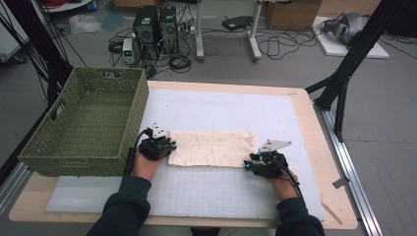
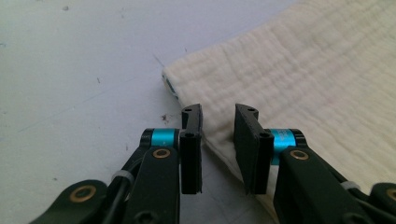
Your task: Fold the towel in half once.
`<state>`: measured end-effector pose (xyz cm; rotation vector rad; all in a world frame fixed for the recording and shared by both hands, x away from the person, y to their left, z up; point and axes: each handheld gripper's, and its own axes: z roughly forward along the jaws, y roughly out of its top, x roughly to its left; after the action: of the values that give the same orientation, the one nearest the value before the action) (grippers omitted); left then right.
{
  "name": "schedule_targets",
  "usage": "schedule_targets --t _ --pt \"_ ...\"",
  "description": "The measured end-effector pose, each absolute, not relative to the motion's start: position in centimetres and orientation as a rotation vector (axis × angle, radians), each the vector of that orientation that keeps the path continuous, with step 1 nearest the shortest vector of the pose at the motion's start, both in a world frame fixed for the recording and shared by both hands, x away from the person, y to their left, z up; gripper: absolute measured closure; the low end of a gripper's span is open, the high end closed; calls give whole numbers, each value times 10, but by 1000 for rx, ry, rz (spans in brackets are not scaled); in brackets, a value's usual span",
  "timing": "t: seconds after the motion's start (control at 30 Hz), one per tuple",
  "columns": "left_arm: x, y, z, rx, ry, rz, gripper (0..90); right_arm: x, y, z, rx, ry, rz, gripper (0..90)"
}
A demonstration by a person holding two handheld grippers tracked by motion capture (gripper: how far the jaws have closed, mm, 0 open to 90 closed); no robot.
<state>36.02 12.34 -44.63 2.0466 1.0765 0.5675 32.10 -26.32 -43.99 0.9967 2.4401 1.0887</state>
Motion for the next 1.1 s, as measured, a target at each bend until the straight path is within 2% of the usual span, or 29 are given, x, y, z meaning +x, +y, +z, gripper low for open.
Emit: schedule_targets --t 0.2,0.33,0.5,0.6,0.77,0.87,0.93,1.03,1.1 --pt "360 126 -446 2041 1076 551 730 337 -271 -427 1043 2314 1171 574" --pt "359 126 -447 2041 1070 554 730 362 -264 -431 1029 2275 1177 577" --pt "360 129 -448 2014 1085 516 729 394 -251 -442 1091 2322 1014 608" --pt "361 130 -449 1998 1090 507 729 396 -258 -444 1164 2285 982 662" --pt "361 131 -450 1989 1096 505 716 389 -272 -442 1202 2245 970 641" --pt "361 134 -449 1962 1134 485 666 379 -278 -436 1186 2227 1019 618" --pt "359 138 -445 1920 1125 477 621 372 -282 -430 1163 2216 1033 569" --pt "355 141 -439 1865 1078 466 525 358 -290 -419 1140 2180 1108 411" --pt "351 140 -434 1803 1018 412 469 350 -295 -414 1134 2157 1132 308"
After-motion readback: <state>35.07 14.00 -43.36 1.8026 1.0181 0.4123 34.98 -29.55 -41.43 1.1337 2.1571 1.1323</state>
